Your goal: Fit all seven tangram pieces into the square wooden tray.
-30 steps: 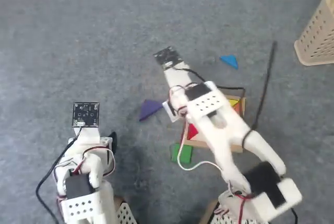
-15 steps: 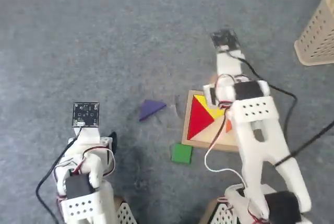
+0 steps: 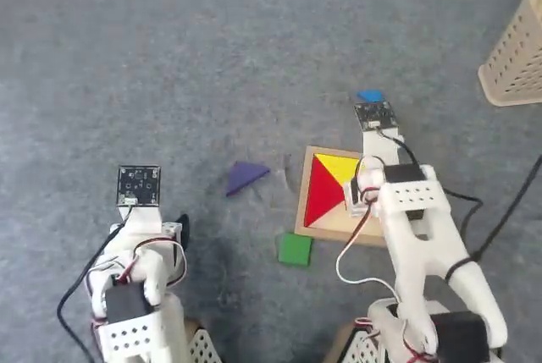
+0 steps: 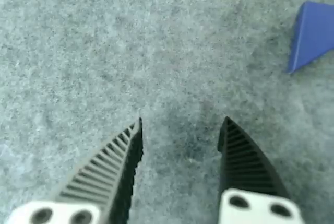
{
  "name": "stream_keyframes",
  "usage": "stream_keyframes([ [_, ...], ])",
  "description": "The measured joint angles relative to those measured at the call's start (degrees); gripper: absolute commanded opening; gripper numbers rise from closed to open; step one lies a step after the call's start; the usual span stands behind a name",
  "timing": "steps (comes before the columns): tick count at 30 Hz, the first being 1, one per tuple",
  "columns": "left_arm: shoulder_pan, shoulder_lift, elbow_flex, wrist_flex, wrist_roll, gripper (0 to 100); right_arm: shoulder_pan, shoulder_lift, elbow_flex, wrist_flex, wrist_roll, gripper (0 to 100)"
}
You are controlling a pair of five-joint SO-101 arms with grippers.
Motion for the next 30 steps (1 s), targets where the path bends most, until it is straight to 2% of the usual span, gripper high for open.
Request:
stream_keyframes([
  [4, 0.00, 0.00, 0.00, 0.00, 0.00, 23, -0.18, 0.00, 3.43, -3.69, -0.44, 2.0],
  [11, 0.00, 0.00, 0.00, 0.00, 0.00, 23, -0.09, 0.00, 4.92, -7.56, -5.71, 2.4],
  [19, 0.00, 0.00, 0.00, 0.00, 0.00, 23, -0.26, 0.00, 4.92, -7.56, -6.24, 20.4],
  [28, 0.00, 0.00, 0.00, 0.00, 0.00, 23, 0.09, -0.09, 5.01, -7.56, -6.15, 20.3],
  [30, 0.00, 0.00, 0.00, 0.00, 0.00, 23, 0.00, -0.70, 4.66, -6.07, -6.15, 15.3],
])
